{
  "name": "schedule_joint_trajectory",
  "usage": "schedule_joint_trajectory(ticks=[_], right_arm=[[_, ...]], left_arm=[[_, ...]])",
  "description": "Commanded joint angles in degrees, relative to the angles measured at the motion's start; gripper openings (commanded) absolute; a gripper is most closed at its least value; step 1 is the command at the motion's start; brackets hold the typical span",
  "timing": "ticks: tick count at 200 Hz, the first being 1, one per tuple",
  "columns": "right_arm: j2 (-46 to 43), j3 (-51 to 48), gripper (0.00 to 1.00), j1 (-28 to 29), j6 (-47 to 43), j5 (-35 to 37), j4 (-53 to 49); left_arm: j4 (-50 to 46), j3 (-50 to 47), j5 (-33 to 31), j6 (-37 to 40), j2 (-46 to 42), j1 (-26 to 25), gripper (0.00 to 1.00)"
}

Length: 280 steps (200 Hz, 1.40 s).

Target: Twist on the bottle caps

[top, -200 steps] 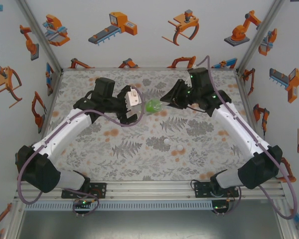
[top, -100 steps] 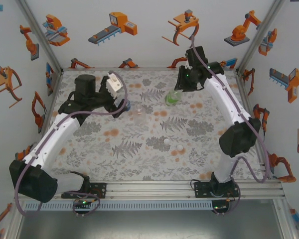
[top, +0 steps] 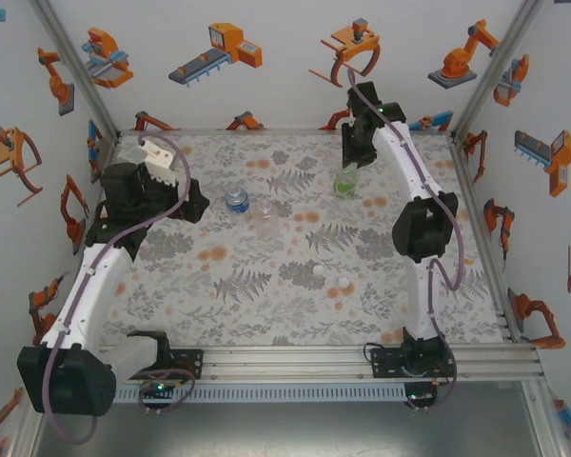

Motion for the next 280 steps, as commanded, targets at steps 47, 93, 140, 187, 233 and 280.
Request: schedule_joint_trajectory(ticks=[47,93,140,187,233,280], right_arm=[[1.93,1.93,0.39,-0.65,-2.23,1.41,-3.35],[0.62,3.24,0.51,-0.69,-2.14,2.57,-3.11],[-3.98,4.24,0.51,-0.55,-1.44,1.66,-3.8],[-13.85,-6.51,0.51,0.73,-2.71,-4.57,4.59],[-25.92,-27.56,0.56,3.95,-1.92,-14.86,22.33],[-34.49,-46.51,0.59,9.09,-3.15,-23.63,41.03]], left_arm=[[4.09,0.46,4.7,-3.6,3.1,0.52,0.97],[4.33,0.19,3.24,-3.72,2.91,0.53,0.97],[5.61,0.23,0.84,-7.29,2.74,0.52,0.97],[7.35,0.12,-0.35,-11.01,2.31,0.53,0.97],[5.11,2.12,4.16,-11.33,3.38,0.7,0.97],[9.37,-1.69,4.64,-10.27,-1.26,0.79,0.97]])
